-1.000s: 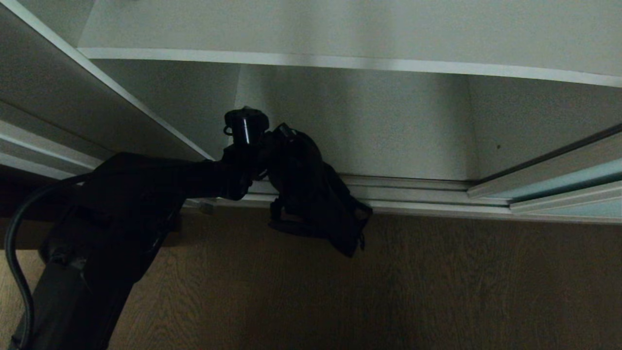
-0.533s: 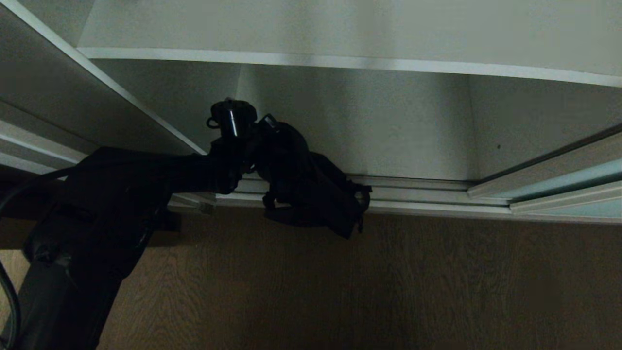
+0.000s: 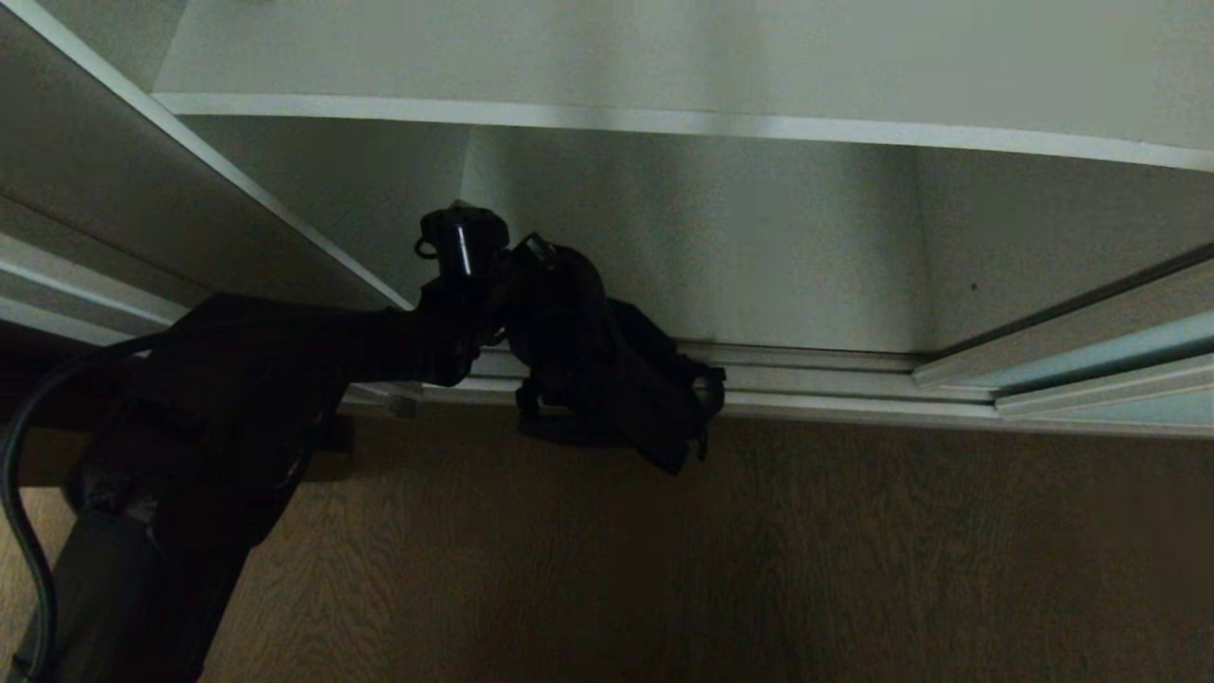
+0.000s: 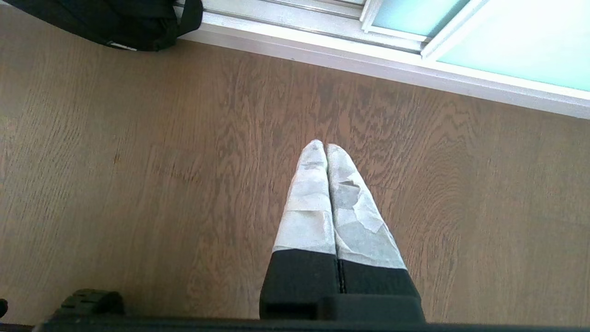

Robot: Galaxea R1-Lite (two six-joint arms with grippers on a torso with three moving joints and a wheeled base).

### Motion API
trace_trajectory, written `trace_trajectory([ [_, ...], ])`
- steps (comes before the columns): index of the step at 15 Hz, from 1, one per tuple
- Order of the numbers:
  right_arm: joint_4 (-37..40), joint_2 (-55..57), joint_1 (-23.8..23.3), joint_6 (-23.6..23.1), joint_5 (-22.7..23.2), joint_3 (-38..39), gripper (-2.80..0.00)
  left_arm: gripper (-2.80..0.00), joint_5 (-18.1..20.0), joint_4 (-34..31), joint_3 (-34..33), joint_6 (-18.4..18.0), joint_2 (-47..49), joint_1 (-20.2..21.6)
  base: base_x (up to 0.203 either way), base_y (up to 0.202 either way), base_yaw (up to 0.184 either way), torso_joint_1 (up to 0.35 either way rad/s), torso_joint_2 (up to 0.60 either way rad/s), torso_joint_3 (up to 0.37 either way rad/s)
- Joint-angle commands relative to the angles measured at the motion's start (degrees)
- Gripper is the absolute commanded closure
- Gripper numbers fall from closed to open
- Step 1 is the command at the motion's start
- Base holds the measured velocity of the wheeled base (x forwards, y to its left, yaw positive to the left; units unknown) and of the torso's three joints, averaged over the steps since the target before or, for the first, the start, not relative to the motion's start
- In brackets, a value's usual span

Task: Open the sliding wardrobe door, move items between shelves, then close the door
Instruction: Place the bag on the lower shelf

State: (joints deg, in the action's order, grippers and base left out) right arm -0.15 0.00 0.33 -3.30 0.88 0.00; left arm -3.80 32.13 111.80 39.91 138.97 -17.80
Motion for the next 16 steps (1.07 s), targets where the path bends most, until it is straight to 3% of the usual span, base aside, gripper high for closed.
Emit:
trace_trajectory([
  [1, -0.03, -0.18, 0.02, -0.04, 0.00, 0.00, 0.00, 0.00, 0.02, -0.08, 0.00, 0.46, 0.25, -0.31, 0.000, 0.000, 0.000, 0.000, 0.00, 0.000],
  [11, -0.03, -0.18, 0.02, -0.04, 0.00, 0.00, 0.00, 0.00, 0.11, 0.37, 0.08, 0.44, 0.77, -1.10, 0.170, 0.000, 0.000, 0.002, 0.00, 0.002],
  [14, -0.03, -0.18, 0.02, -0.04, 0.00, 0.00, 0.00, 0.00, -0.52, 0.65, 0.08, 0.16, 0.42, -1.10, 0.000, 0.000, 0.000, 0.000, 0.00, 0.000],
  [16, -0.03, -0.18, 0.02, -0.04, 0.00, 0.00, 0.00, 0.00, -6.09, 1.76, 0.06, -0.90, 0.12, -1.08, 0.000, 0.000, 0.000, 0.000, 0.00, 0.000],
])
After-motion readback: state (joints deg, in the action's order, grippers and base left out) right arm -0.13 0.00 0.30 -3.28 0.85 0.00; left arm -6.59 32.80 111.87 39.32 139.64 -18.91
